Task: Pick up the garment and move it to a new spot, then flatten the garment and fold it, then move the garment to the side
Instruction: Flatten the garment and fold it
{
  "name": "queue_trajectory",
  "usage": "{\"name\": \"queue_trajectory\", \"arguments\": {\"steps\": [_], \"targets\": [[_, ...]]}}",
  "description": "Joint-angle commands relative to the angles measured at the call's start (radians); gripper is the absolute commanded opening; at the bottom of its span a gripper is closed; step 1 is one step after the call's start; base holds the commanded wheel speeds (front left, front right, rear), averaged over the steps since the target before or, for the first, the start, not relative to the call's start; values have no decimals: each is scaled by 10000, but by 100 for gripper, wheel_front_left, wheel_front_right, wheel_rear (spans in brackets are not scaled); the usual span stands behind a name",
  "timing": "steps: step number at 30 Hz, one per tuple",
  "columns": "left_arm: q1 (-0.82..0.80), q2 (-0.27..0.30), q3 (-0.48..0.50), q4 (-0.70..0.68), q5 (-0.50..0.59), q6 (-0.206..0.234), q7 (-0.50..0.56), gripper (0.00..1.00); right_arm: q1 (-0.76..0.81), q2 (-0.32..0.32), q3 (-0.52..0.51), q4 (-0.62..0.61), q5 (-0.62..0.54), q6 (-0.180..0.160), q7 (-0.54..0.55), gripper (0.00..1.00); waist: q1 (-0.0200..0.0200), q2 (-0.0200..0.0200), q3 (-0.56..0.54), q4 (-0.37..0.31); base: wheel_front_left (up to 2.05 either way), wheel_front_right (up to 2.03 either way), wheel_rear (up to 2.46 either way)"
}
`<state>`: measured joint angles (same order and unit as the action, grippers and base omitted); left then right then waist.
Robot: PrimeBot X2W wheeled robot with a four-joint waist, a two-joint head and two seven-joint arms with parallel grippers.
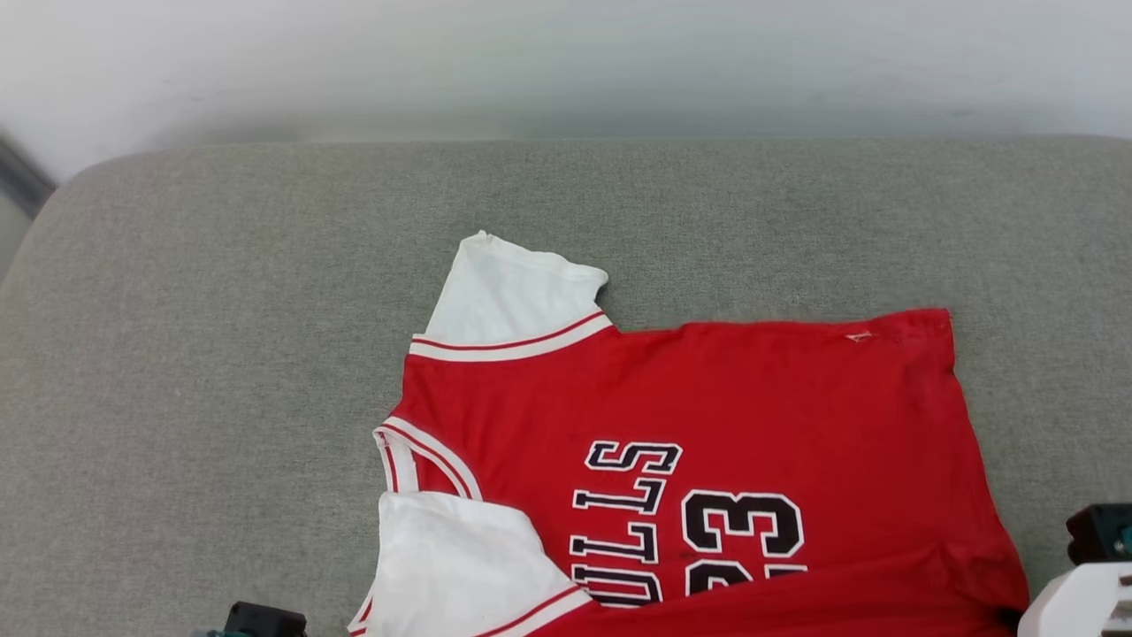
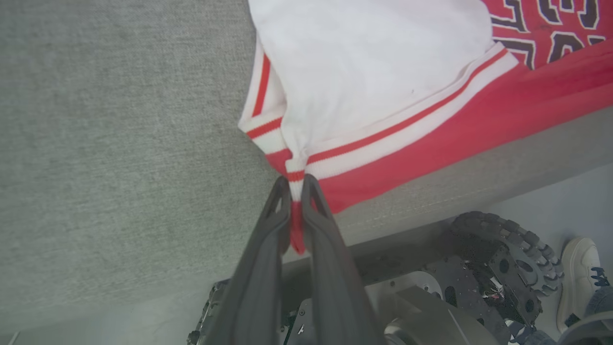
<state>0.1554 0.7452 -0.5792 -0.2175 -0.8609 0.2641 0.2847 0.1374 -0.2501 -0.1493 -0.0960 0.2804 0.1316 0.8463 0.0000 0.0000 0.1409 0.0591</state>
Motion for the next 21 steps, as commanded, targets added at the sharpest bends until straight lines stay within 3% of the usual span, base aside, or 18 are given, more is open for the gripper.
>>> {"name": "queue_trajectory", "arguments": {"steps": [1, 10, 11, 12, 13, 14, 21], "targets": [[28, -49, -54, 261, 30, -33, -47, 0, 262, 4, -103, 75, -87, -18, 43, 0, 0, 0, -2, 12, 0, 0, 0], [-425, -536, -398, 1293, 152, -561, -319, 0, 290, 206, 128, 824, -152, -17, -153, 0, 0, 0, 68, 2, 0, 0, 0], [-472, -581, -389, 1378, 165, -604, -390, 0, 237, 194, 153, 876, -153, -17, -221, 17, 0, 0, 64, -5, 0, 0, 0], [-536, -623, -374, 1442, 202, -644, -480, 28, 144, 186, 165, 902, -167, -17, -339, 98, 0, 0, 55, -13, 0, 0, 0], [-597, -652, -340, 1500, 222, -673, -581, 79, 59, 213, 144, 924, -163, -17, -427, 100, 0, 0, 37, -21, 0, 0, 0], [-632, -667, -309, 1540, 231, -706, -672, 100, -10, 249, 136, 942, -126, -15, -488, 100, 0, 0, 13, -31, 0, 0, 0], [-950, -864, 266, 1439, 334, -808, -1851, 100, -475, 265, 97, 562, 178, -12, -1293, 100, 0, 0, -227, -87, 0, 0, 0]]}}
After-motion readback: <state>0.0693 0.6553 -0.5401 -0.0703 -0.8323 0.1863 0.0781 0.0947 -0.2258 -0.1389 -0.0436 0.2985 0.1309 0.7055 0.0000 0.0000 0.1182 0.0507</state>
